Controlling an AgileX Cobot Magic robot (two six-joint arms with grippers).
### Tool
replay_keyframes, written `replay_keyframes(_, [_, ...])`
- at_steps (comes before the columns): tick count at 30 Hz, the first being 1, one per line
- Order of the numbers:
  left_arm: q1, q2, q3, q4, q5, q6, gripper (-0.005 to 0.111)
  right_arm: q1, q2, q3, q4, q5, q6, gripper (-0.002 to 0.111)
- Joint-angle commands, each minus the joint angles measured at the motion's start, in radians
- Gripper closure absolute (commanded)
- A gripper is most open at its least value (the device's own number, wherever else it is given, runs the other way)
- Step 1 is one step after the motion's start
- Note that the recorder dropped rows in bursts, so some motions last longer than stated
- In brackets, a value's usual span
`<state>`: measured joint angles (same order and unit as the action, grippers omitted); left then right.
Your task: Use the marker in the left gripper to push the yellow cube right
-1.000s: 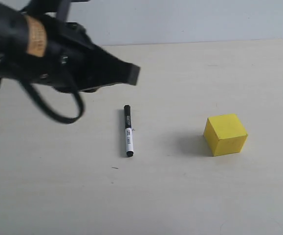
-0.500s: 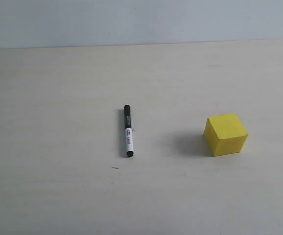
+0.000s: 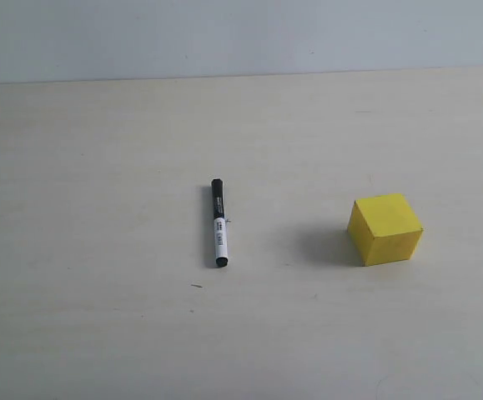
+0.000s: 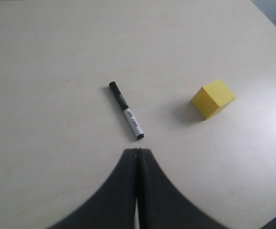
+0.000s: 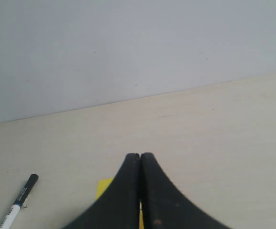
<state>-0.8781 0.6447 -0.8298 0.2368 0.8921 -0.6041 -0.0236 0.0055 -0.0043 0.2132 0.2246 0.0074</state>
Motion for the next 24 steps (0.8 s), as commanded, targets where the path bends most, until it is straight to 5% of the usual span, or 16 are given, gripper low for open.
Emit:
replay_keyframes(1, [-0.008,-0.041,0.006,0.017,0.003,0.046,0.107,0.000,-0.001,0.004,-0.003,-0.006,-0.007,0.108])
replay_keyframes(6, [0.012,-0.115,0.006,0.080,0.003,0.141,0.107,0.000,-0.001,0.004,-0.003,-0.006,-0.007,0.108])
replay_keyframes(14, [0.177,-0.277,0.006,0.080,0.003,0.141,0.107,0.000,-0.001,0.004,-0.003,-0.006,-0.007,0.108])
replay_keyframes(24, [0.610,-0.438,0.006,0.138,0.003,0.141,0.107,0.000,-0.001,0.004,-0.003,-0.006,-0.007,0.108])
